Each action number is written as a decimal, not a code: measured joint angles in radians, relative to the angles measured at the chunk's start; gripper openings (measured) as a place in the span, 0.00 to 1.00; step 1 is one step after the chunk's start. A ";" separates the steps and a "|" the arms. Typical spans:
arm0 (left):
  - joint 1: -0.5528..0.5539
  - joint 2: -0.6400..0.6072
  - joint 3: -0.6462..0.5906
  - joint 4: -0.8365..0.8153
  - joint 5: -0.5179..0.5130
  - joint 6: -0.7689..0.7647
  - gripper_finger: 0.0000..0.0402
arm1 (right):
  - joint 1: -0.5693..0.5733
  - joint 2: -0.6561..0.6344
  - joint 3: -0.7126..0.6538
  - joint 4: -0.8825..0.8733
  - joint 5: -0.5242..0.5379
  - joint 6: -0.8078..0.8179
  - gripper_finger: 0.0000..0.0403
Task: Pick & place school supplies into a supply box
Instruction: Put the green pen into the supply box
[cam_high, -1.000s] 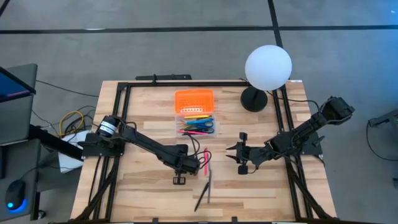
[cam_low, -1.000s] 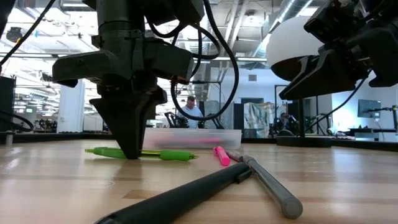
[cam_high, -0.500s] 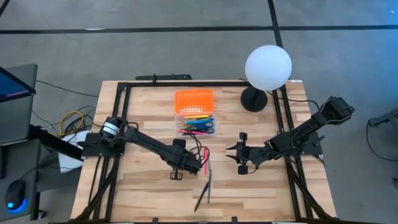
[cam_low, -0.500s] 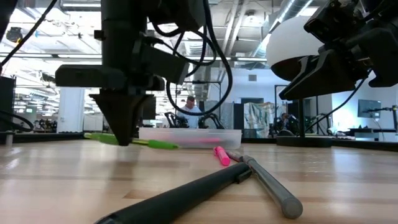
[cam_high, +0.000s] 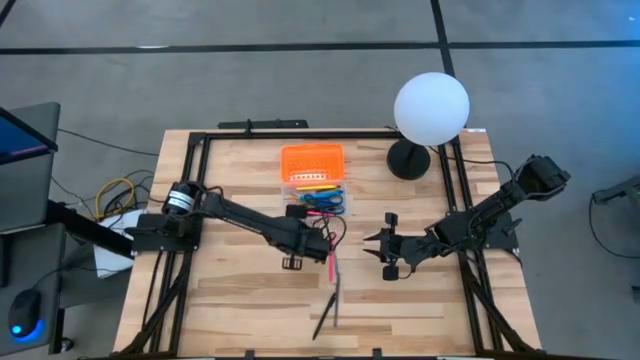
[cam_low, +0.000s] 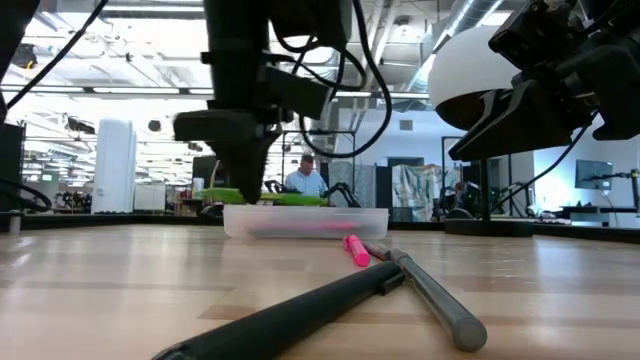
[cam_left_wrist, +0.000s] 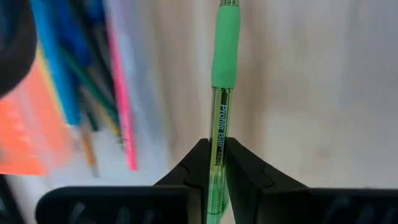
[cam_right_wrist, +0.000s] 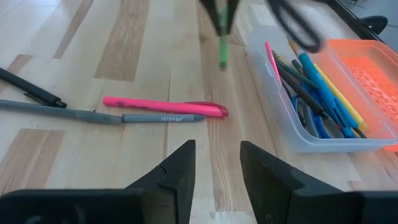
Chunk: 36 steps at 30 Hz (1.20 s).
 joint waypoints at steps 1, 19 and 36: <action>0.011 0.000 0.003 0.001 -0.015 0.010 0.07 | 0.000 0.000 0.000 0.000 0.000 0.000 0.30; 0.242 -0.002 0.043 0.050 -0.053 0.136 0.08 | 0.000 0.000 0.000 -0.007 0.000 0.011 0.30; 0.353 0.005 0.044 0.119 -0.003 0.200 0.09 | 0.000 0.000 0.000 -0.033 0.000 0.060 0.30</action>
